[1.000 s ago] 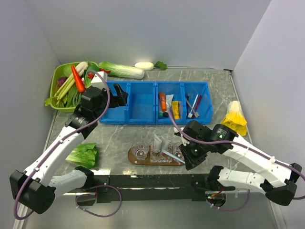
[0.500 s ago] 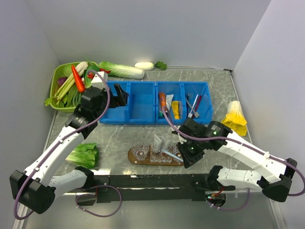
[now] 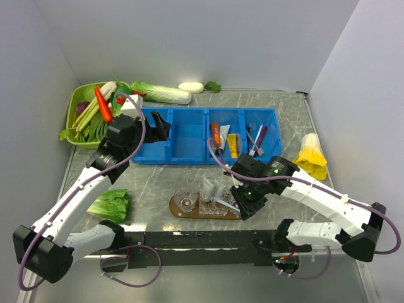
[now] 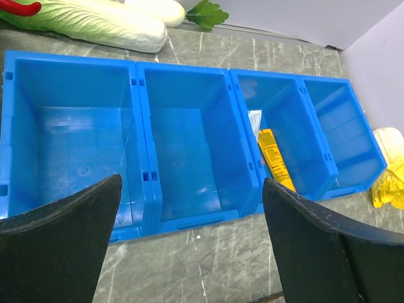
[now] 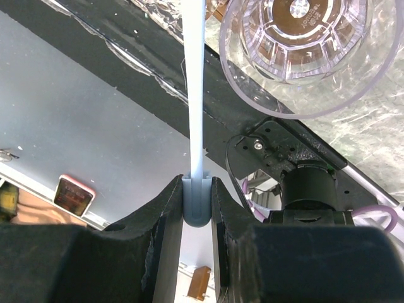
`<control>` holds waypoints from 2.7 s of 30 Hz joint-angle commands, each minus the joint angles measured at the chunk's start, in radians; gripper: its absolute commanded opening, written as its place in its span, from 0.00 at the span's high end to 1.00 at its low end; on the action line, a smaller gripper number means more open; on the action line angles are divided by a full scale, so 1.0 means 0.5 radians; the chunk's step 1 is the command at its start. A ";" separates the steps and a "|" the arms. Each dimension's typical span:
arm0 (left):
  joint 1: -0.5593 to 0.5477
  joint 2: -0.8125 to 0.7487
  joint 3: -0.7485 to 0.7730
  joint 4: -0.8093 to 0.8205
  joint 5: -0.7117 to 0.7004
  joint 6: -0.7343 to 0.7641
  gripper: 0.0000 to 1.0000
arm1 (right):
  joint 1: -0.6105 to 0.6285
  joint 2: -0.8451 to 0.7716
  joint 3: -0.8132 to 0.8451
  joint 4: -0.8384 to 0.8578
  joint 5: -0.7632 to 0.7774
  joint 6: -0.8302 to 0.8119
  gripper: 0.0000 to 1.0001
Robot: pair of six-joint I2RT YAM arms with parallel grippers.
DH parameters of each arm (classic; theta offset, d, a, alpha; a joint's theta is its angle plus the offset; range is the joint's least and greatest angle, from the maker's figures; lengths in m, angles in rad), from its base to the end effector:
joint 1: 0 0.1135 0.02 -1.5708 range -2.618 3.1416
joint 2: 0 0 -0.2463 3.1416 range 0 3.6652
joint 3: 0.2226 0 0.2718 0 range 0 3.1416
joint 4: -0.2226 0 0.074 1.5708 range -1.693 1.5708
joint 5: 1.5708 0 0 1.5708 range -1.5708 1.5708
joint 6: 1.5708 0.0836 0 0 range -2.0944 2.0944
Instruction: Prepare toiletry sets of a toothbrush and toothpaste on the tray
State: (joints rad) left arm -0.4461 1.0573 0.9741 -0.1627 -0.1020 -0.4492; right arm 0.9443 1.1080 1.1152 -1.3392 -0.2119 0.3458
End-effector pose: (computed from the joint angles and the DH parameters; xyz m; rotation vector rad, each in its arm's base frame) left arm 0.2929 -0.1307 0.3275 -0.0764 1.8474 -0.5388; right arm 0.1098 0.1817 0.2445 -0.9335 2.8944 0.4778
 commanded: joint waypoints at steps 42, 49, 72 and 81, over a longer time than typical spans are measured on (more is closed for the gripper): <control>0.009 -0.050 0.003 0.043 0.023 -0.013 0.03 | -0.005 0.012 0.157 -0.074 0.172 -0.032 0.40; 0.009 -0.047 -0.003 0.046 0.029 -0.007 0.03 | -0.008 -0.292 -0.125 0.383 0.163 0.008 0.43; 0.009 -0.044 -0.003 0.046 0.026 0.002 0.03 | 0.053 -0.587 -0.546 0.957 0.273 0.036 0.46; 0.009 -0.041 -0.003 0.046 0.029 0.003 0.03 | 0.130 -0.529 -0.561 0.930 0.359 0.042 0.50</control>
State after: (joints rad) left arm -0.4461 1.0573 0.9707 -0.1627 -0.1013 -0.4492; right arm 0.9951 0.8436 0.8448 -0.8978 -0.0677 0.3660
